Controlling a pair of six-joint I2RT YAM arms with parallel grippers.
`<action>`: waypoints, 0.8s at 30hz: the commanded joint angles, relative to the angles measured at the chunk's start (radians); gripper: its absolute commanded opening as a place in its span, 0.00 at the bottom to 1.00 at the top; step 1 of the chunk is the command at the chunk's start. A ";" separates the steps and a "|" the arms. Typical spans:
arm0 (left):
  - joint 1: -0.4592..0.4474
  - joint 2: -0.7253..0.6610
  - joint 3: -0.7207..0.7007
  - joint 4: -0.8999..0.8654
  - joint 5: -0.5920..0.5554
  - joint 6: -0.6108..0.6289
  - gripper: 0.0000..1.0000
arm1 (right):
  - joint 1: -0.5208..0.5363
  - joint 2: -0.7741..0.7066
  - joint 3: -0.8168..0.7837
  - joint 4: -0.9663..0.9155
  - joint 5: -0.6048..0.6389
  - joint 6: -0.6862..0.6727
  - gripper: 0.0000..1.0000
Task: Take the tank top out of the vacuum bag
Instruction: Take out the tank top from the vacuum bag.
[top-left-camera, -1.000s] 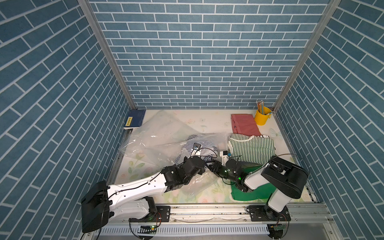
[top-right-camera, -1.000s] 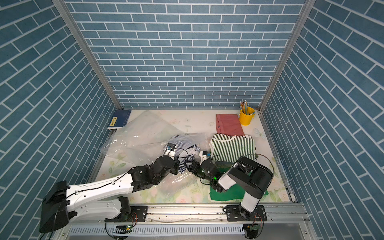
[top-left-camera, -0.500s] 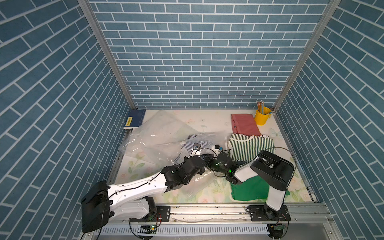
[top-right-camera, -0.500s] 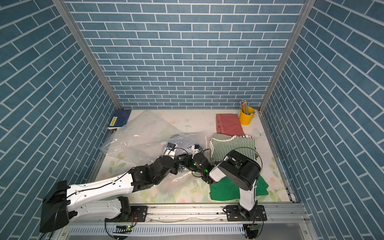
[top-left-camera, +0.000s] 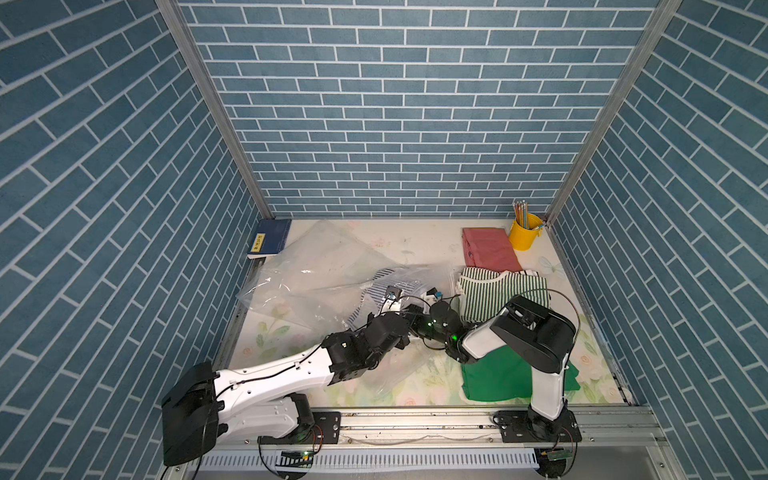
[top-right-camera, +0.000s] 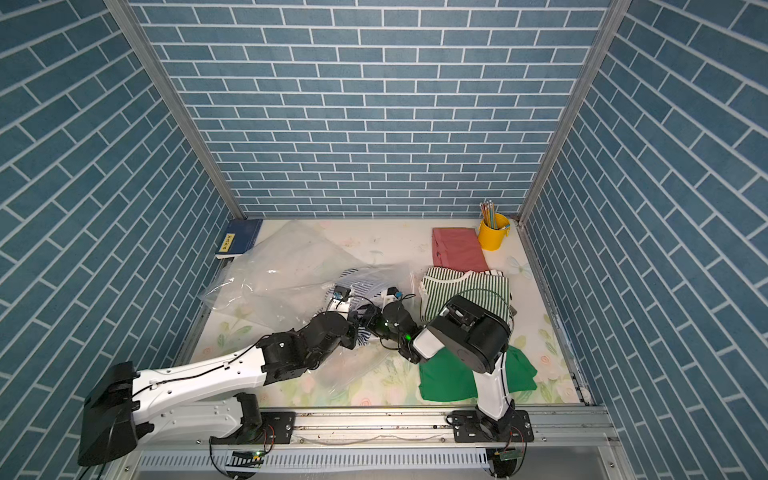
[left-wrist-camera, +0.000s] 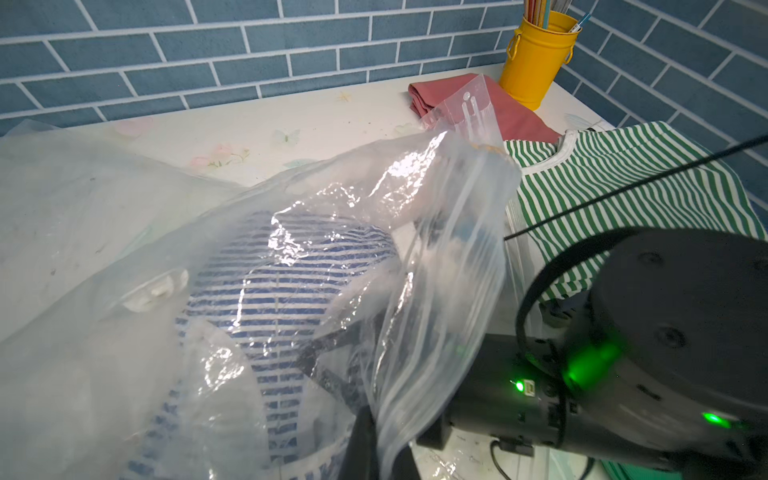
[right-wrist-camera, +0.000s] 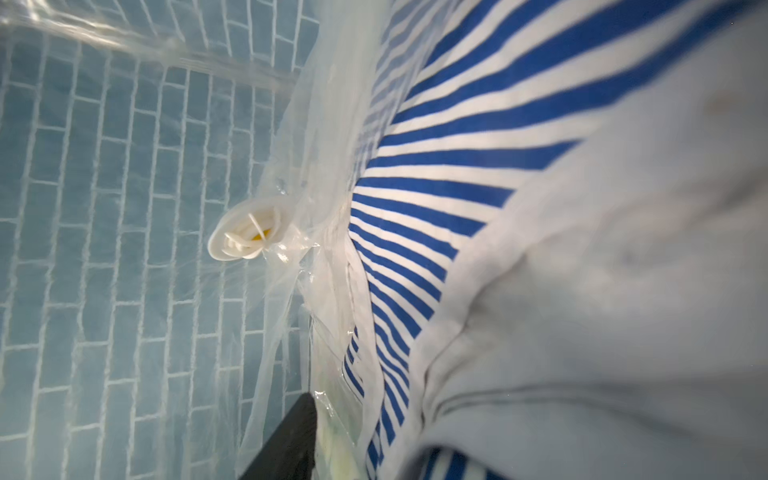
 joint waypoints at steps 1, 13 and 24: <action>0.000 -0.030 -0.023 0.000 -0.017 0.000 0.00 | -0.012 0.039 0.077 -0.071 -0.029 -0.081 0.52; 0.002 0.023 -0.004 -0.014 -0.061 -0.015 0.00 | -0.051 -0.061 0.052 -0.158 -0.058 -0.207 0.00; 0.057 0.095 0.040 -0.093 -0.109 -0.080 0.00 | -0.029 -0.351 -0.110 -0.263 0.025 -0.220 0.00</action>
